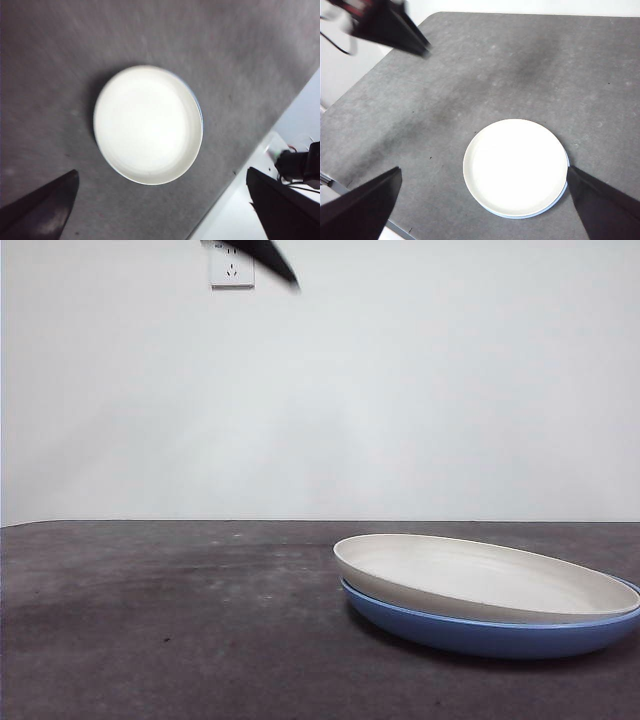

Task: Pick up the white plate, put it on the blue plate, put it on desk

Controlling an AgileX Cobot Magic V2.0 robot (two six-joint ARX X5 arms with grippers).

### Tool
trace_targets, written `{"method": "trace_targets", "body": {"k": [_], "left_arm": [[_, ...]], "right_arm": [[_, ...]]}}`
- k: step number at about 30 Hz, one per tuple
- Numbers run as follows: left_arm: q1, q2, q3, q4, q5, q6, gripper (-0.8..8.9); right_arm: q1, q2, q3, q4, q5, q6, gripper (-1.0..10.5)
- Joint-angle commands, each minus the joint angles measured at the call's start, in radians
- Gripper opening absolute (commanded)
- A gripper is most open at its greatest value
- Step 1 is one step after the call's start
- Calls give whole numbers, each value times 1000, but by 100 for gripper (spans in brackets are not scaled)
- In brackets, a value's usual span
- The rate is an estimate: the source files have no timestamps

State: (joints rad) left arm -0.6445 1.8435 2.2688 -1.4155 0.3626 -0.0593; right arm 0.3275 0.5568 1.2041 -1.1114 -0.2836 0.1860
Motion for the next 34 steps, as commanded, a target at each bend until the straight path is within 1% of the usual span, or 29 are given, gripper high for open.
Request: {"method": "trace_targets", "body": {"k": [1,4,8,14,19,24,28,34], "left_arm": [[-9,-80,18,-36,-32,25,630],[-9,-188,-18,-36,-56,31,630],[-8,-359,-135,-35,-59,52,630],[-8,-629,-377,-10,-140,60,630],[-8,-867,-623,67,-151,60,630],[-8,-1054,-801,124,-165,60,630],[-8,-1158,-872,144,-173,49,630],[-8,-1224,-891,164,-206,48,630]], "right_arm": [[4,3,21,10,4,-10,554],[4,3,21,10,4,-10,554],[4,3,21,10,4,-3,554],[4,3,21,9,4,17,554],[4,4,21,9,5,26,554],[4,4,21,5,4,54,554],[4,4,21,-4,6,68,554],[4,5,21,-39,53,86,554]]}}
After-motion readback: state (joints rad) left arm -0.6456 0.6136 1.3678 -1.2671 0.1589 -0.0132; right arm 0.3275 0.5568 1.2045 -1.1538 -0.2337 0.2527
